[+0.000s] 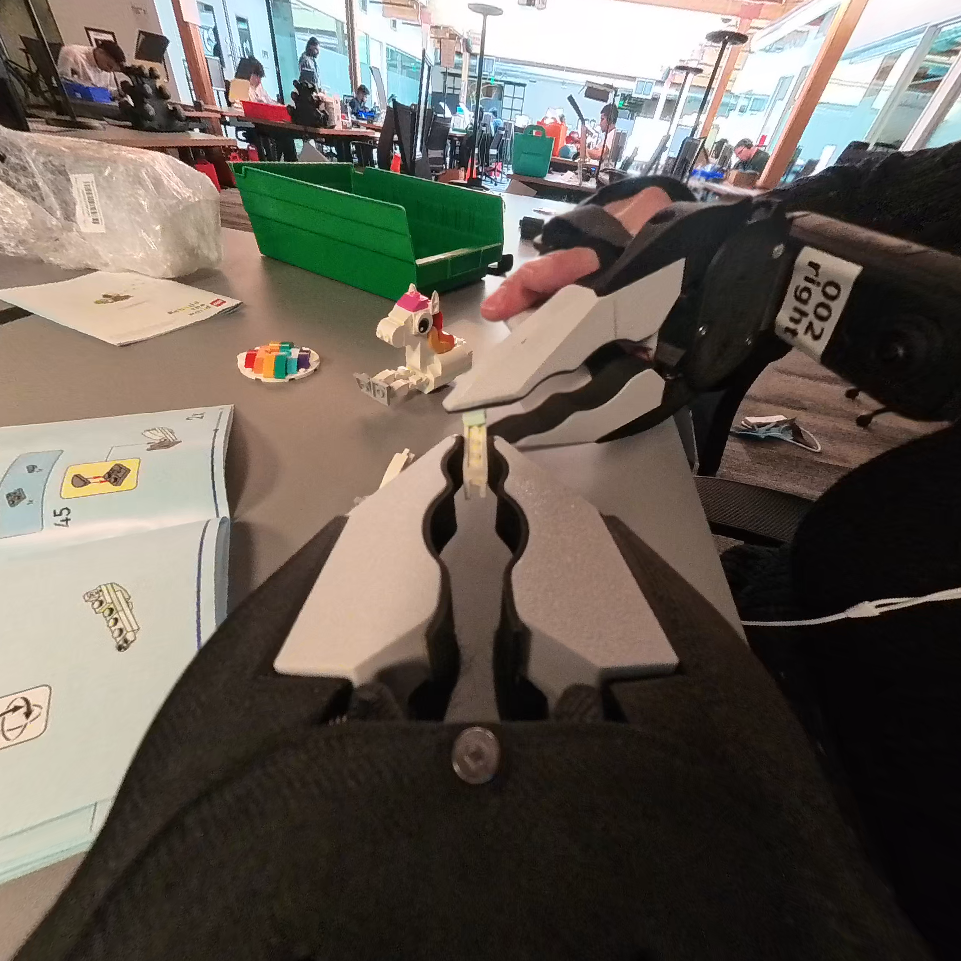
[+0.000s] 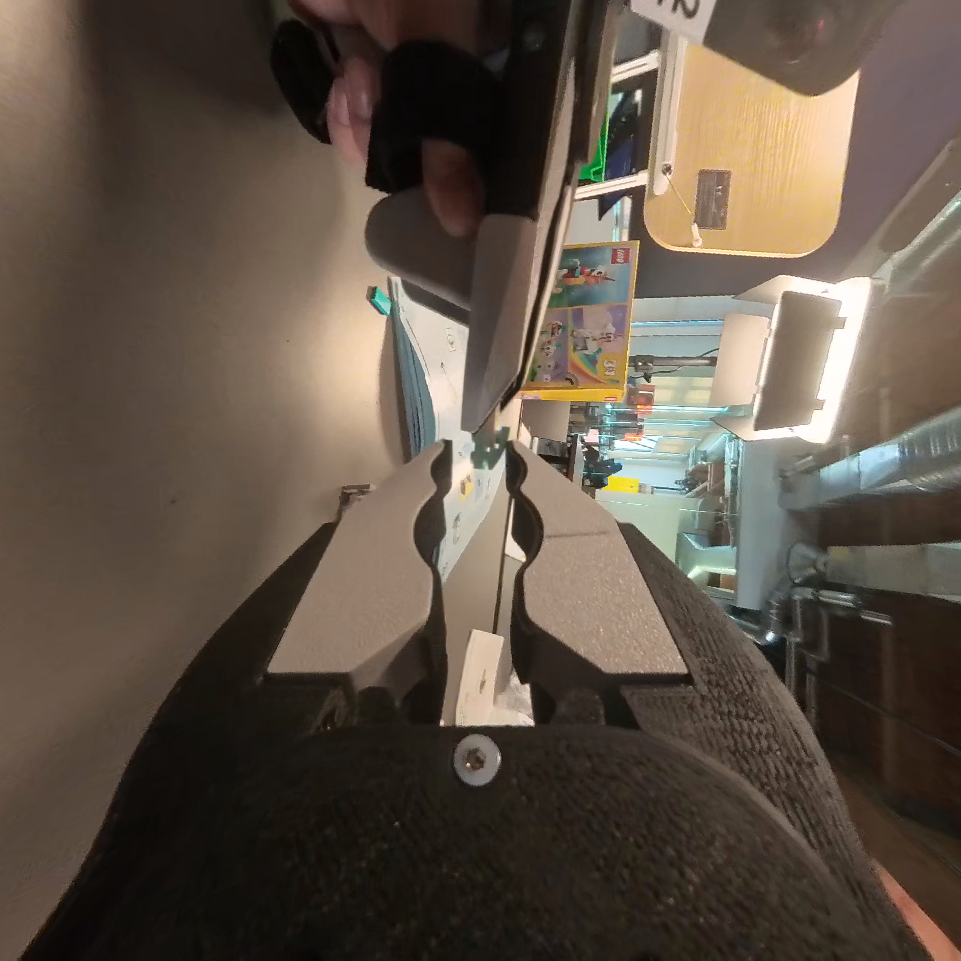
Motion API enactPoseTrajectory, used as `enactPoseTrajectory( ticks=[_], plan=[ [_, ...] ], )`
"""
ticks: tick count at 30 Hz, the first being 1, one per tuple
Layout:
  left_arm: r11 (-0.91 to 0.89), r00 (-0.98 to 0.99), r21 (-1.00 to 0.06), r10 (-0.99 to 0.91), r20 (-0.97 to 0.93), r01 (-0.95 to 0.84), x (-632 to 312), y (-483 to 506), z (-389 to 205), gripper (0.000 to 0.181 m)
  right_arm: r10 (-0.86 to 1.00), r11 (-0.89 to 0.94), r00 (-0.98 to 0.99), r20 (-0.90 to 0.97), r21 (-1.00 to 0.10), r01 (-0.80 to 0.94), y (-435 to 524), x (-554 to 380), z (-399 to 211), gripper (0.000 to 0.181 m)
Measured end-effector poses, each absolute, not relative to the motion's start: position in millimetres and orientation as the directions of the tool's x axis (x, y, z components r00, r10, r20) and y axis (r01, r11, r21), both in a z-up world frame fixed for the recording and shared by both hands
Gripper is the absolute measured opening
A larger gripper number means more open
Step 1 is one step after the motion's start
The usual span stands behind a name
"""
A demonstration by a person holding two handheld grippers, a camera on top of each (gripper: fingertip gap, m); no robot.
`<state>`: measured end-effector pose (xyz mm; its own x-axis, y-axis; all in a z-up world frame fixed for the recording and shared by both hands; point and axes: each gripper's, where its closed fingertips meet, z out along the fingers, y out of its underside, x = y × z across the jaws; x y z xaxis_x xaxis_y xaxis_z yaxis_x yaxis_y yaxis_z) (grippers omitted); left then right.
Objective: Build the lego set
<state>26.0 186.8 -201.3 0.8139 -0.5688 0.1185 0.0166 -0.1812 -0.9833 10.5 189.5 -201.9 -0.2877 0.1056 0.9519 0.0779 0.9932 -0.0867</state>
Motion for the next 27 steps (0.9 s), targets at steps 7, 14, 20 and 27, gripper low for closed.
enactPoseTrajectory(
  ticks=[7,14,20,27],
  plan=[
    [-0.233,0.776,-0.963,-0.579,0.252,0.139,24.6,186.7,-198.9,0.008,0.083,0.993,-0.232,0.969,-0.06,0.103,190.2,7.9,-197.1,0.01],
    [-0.266,0.759,-0.946,-0.573,0.308,0.183,22.3,186.6,-199.2,0.008,0.069,0.989,-0.232,0.97,-0.036,0.142,190.8,5.6,-196.9,0.01],
    [-0.263,0.768,-0.95,-0.57,0.293,0.167,22.1,186.8,-199.4,0.008,0.133,0.983,-0.276,0.952,-0.092,0.157,191.3,5.7,-197.8,0.009],
    [-0.277,0.735,-0.936,-0.584,0.344,0.218,22.1,185.3,-195.5,0.008,-0.017,0.991,-0.221,0.975,0.045,0.123,189.7,4.7,-193.3,0.011]
  ],
)
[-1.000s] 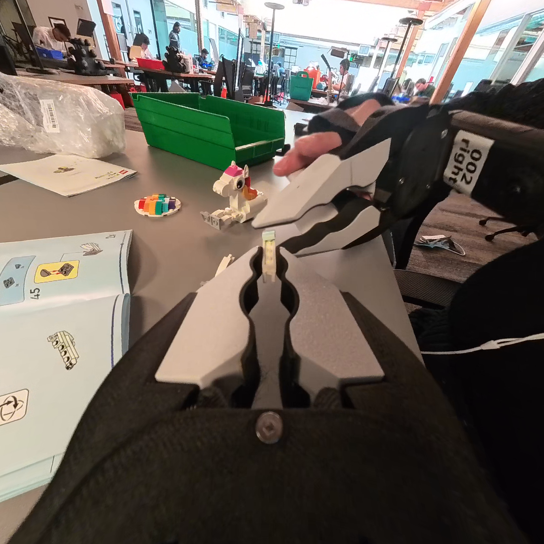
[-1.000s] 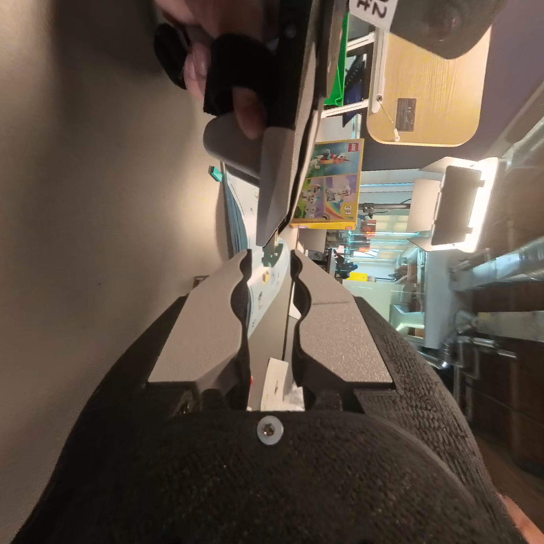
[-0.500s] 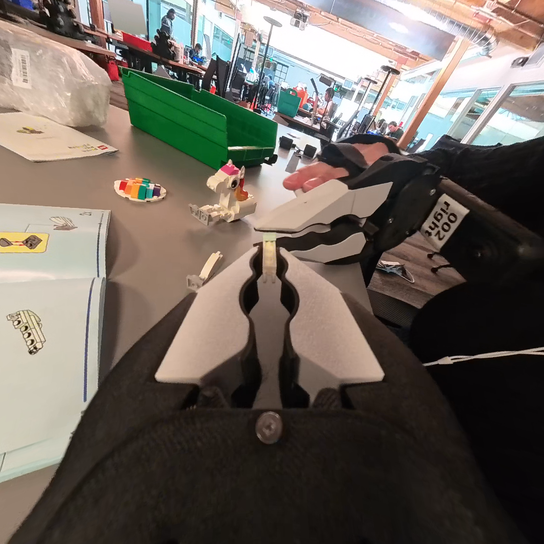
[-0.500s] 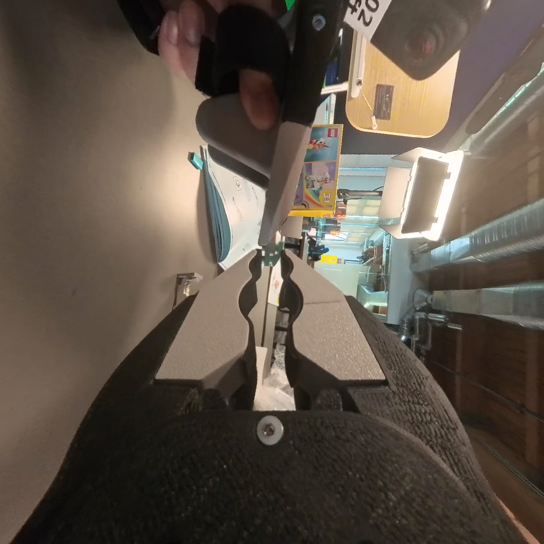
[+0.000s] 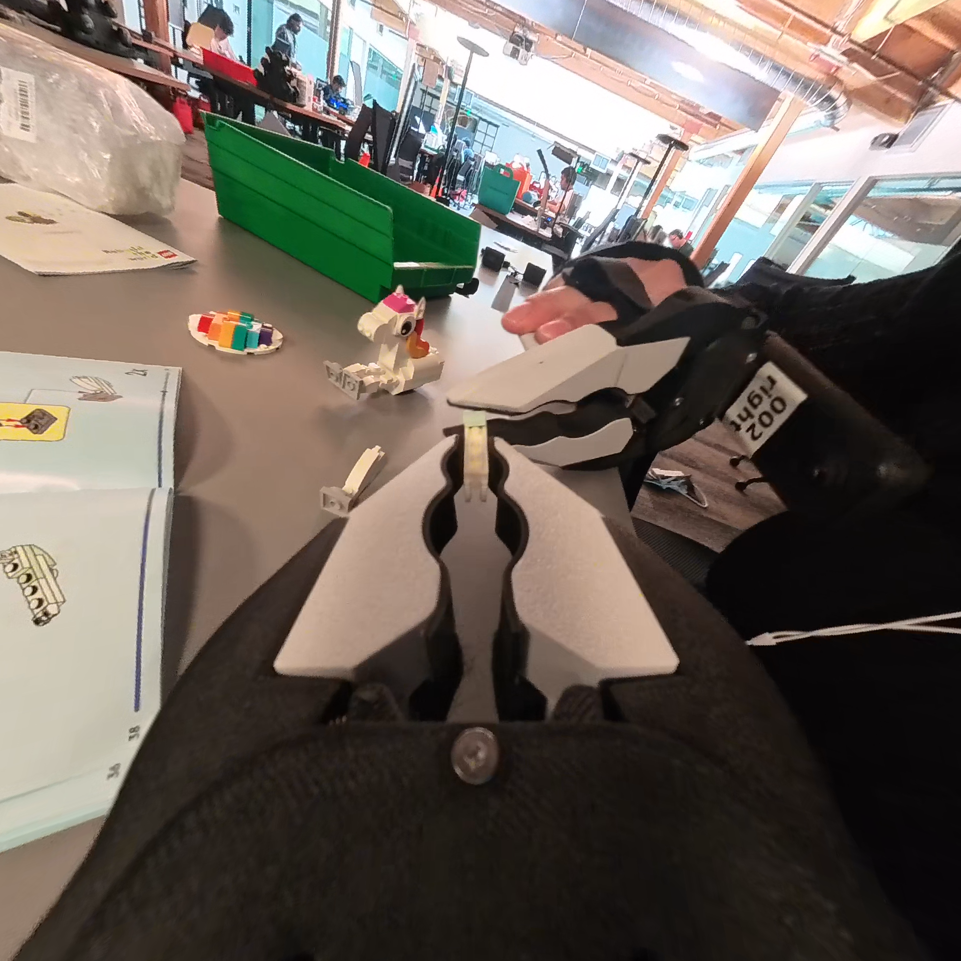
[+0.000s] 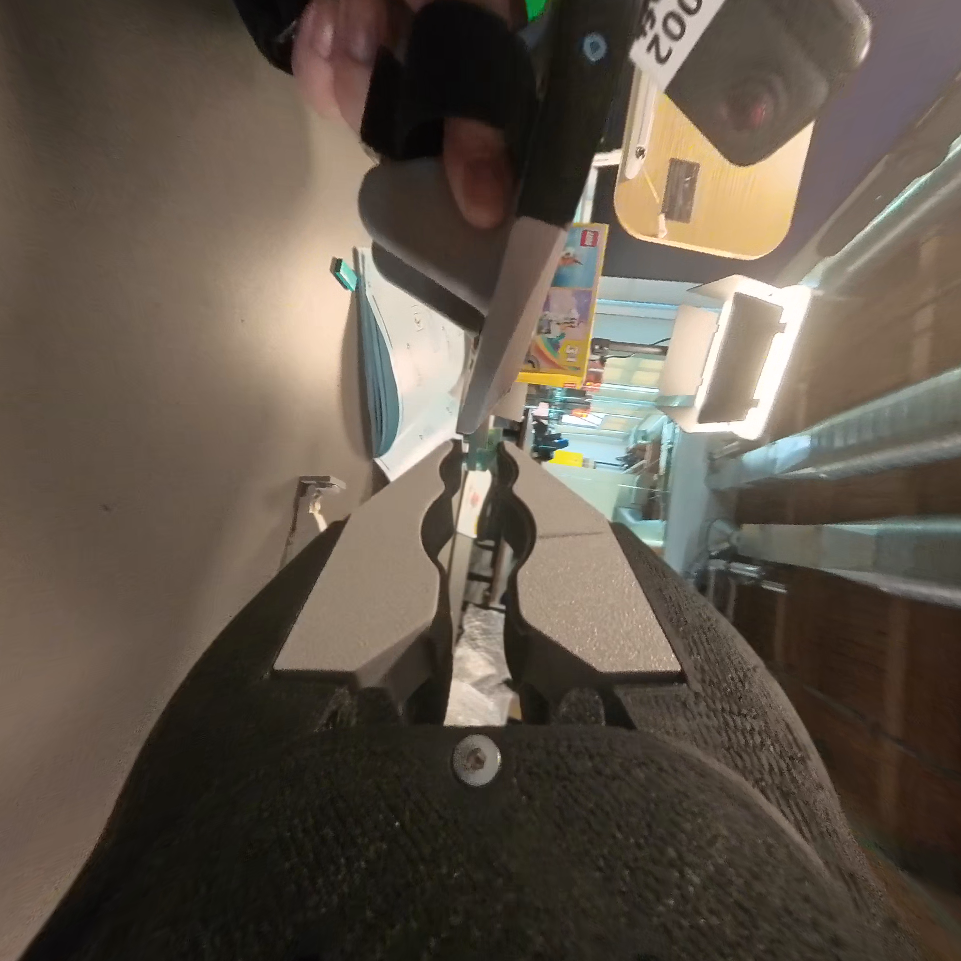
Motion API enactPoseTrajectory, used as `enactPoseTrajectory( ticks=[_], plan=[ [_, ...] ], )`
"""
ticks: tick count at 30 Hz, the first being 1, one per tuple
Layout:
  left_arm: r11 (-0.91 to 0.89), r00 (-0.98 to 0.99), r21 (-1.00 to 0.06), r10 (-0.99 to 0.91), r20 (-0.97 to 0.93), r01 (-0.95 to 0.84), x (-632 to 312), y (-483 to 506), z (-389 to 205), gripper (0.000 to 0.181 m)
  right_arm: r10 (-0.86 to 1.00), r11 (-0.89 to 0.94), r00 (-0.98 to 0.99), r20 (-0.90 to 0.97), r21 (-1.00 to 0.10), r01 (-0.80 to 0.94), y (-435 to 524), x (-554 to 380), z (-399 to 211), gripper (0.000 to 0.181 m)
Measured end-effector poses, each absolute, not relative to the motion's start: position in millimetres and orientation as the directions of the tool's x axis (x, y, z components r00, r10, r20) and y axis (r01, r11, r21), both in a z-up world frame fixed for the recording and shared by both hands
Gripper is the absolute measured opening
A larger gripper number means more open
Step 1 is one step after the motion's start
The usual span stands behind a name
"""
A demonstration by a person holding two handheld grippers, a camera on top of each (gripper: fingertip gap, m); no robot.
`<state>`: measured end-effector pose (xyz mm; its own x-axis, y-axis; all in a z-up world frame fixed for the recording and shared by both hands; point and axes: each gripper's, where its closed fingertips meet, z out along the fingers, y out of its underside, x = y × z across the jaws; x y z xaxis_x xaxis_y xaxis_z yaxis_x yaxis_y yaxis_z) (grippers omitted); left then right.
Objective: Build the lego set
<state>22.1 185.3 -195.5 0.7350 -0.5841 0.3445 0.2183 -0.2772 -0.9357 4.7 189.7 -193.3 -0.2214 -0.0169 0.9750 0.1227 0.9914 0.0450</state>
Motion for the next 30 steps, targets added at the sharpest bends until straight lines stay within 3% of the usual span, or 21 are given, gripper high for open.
enactPoseTrajectory(
  ticks=[5,9,11,14,17,30],
  plan=[
    [-0.284,0.734,-0.934,-0.584,0.346,0.215,22.3,185.2,-196.9,0.008,-0.149,0.98,-0.202,0.968,0.171,0.097,188.9,5.2,-192.8,0.009],
    [-0.303,0.733,-0.931,-0.584,0.349,0.202,24.6,185.9,-202.0,0.008,-0.177,0.974,-0.23,0.957,0.203,0.097,189.9,7.4,-197.1,0.008],
    [-0.315,0.725,-0.925,-0.584,0.365,0.212,24.8,186.8,-203.4,0.007,-0.049,0.991,-0.258,0.965,0.08,0.111,190.8,7.5,-199.9,0.009],
    [-0.344,0.684,-0.902,-0.594,0.424,0.26,26.0,187.2,-202.3,0.008,0.268,0.96,-0.311,0.912,-0.228,0.16,190.8,8.4,-202.5,0.009],
    [-0.35,0.662,-0.892,-0.601,0.448,0.285,26.2,186.4,-199.6,0.007,0.358,0.933,-0.304,0.883,-0.324,0.159,190.8,8.9,-199.9,0.009],
    [-0.356,0.65,-0.883,-0.6,0.467,0.306,24.7,185.8,-198.6,0.008,0.207,0.971,-0.179,0.962,-0.181,0.155,192.4,7.2,-196.2,0.007]
  ],
)
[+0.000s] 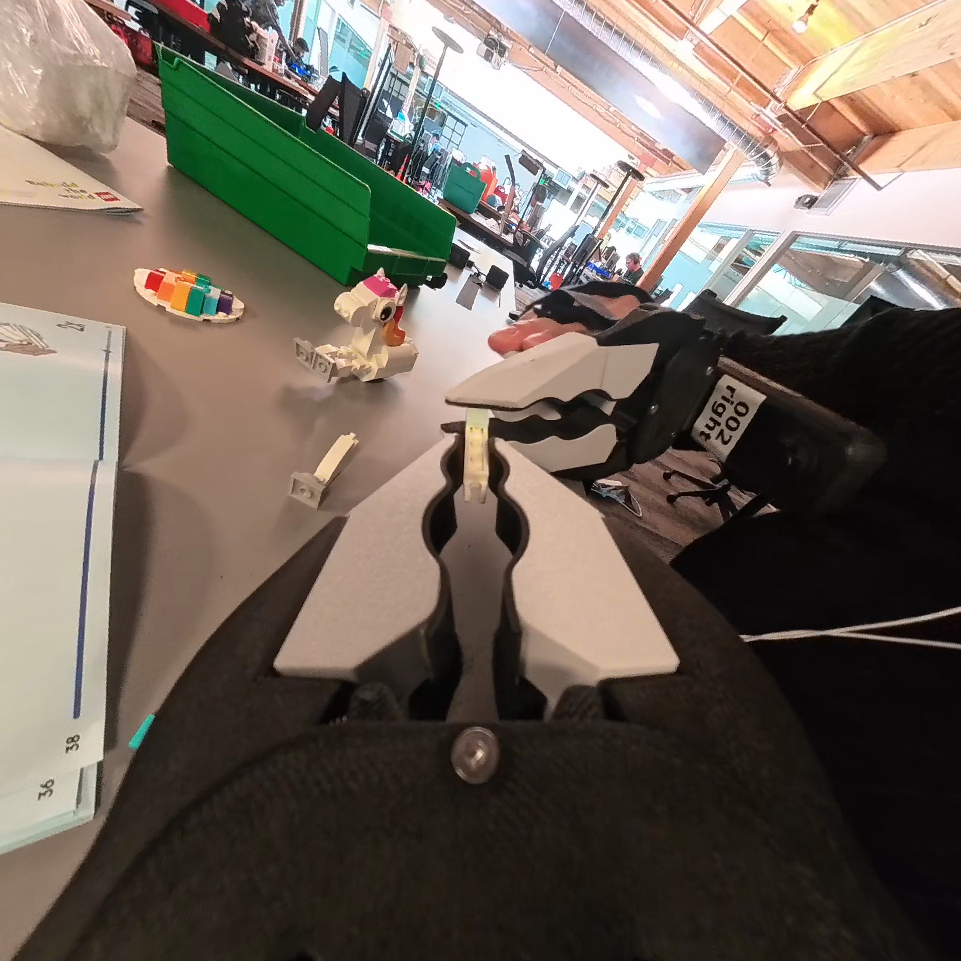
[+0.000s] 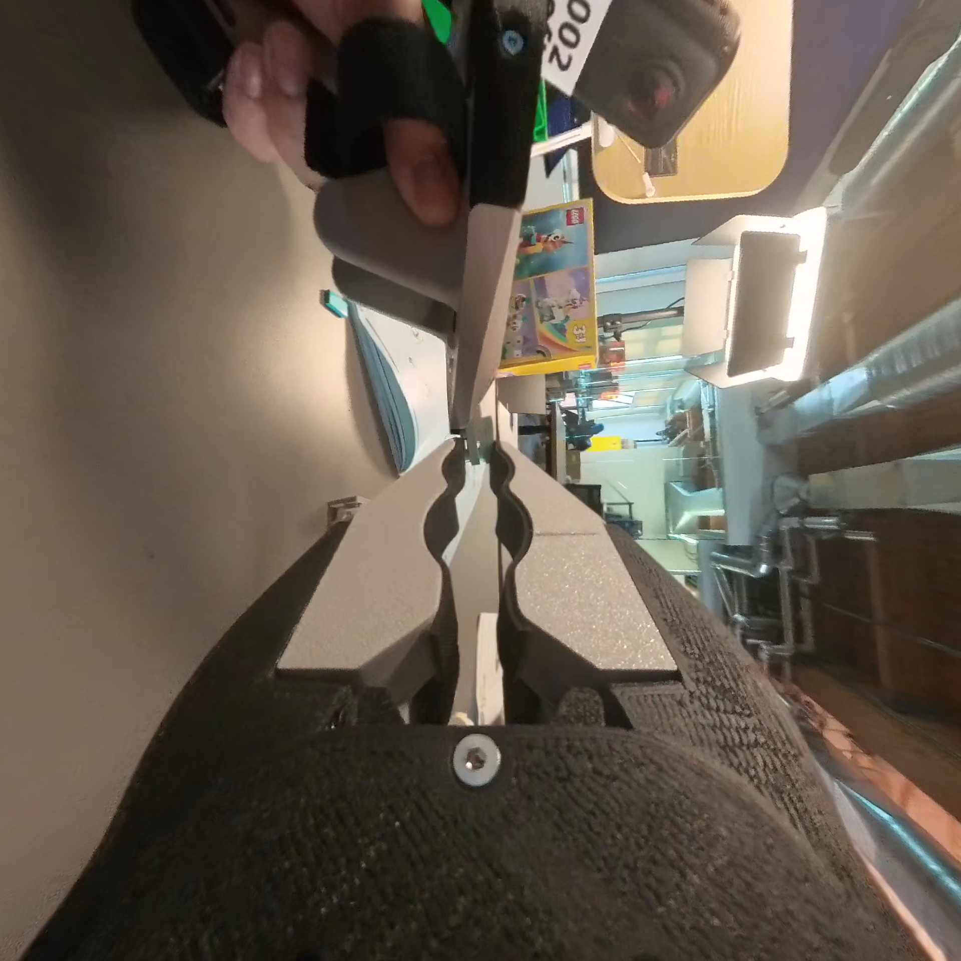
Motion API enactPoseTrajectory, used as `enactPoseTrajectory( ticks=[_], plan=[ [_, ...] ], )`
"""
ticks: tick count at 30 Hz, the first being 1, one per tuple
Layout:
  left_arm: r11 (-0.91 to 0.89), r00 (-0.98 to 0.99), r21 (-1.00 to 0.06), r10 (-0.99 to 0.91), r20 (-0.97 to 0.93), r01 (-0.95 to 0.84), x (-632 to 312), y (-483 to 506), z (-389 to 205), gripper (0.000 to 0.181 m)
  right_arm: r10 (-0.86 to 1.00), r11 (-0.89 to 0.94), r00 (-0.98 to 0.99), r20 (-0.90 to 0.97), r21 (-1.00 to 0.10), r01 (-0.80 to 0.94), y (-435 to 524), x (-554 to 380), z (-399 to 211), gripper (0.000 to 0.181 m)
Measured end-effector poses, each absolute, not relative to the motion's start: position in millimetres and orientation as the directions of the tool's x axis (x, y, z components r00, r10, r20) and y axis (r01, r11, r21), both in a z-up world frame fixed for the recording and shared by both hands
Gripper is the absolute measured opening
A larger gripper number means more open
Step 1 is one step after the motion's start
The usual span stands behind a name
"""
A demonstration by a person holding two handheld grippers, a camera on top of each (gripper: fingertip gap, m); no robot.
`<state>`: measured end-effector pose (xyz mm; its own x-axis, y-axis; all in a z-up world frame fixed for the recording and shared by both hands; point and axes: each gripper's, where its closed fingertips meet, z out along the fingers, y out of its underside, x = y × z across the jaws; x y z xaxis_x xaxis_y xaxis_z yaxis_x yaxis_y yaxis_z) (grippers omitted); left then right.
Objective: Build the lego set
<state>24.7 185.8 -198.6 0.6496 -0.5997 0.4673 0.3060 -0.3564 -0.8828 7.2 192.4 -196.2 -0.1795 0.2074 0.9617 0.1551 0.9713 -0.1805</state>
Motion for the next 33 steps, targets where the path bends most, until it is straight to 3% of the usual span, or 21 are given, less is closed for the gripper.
enactPoseTrajectory(
  ticks=[4,7,11,13,19,21,30,33],
  plan=[
    [-0.368,0.637,-0.871,-0.595,0.489,0.325,23.8,186.4,-198.9,0.007,0.425,0.902,-0.236,0.874,-0.387,0.193,192.0,6.8,-200.5,0.008],
    [-0.381,0.609,-0.851,-0.594,0.525,0.362,22.8,187.1,-196.7,0.007,0.453,0.889,-0.254,0.855,-0.413,0.196,192.7,5.7,-199.5,0.009],
    [-0.372,0.615,-0.856,-0.595,0.516,0.359,20.9,186.2,-194.4,0.007,0.243,0.954,-0.247,0.938,-0.185,0.236,204.6,2.1,-207.0,0.026],
    [-0.376,0.621,-0.856,-0.589,0.517,0.355,19.7,186.4,-196.1,0.007,0.189,0.961,-0.245,0.951,-0.128,0.245,205.7,0.5,-208.9,0.027],
    [-0.383,0.615,-0.856,-0.597,0.516,0.347,23.3,186.2,-196.7,0.008,0.126,0.962,-0.224,0.966,-0.064,0.265,208.2,-3.2,-202.8,0.019],
    [-0.38,0.618,-0.857,-0.595,0.514,0.347,23.3,186.2,-196.8,0.007,0.082,0.964,-0.211,0.974,-0.024,0.266,209.4,-4.3,-200.4,0.005],
    [-0.362,0.628,-0.856,-0.581,0.518,0.37,19.7,188.1,-195.7,0.007,-0.162,0.929,-0.128,0.979,0.195,0.315,214.4,-7.1,-192.6,0.0],
    [-0.369,0.625,-0.85,-0.575,0.527,0.377,19.4,189.1,-197.7,0.007,-0.134,0.933,-0.124,0.983,0.167,0.319,215.6,-7.5,-195.6,0.0]
  ],
)
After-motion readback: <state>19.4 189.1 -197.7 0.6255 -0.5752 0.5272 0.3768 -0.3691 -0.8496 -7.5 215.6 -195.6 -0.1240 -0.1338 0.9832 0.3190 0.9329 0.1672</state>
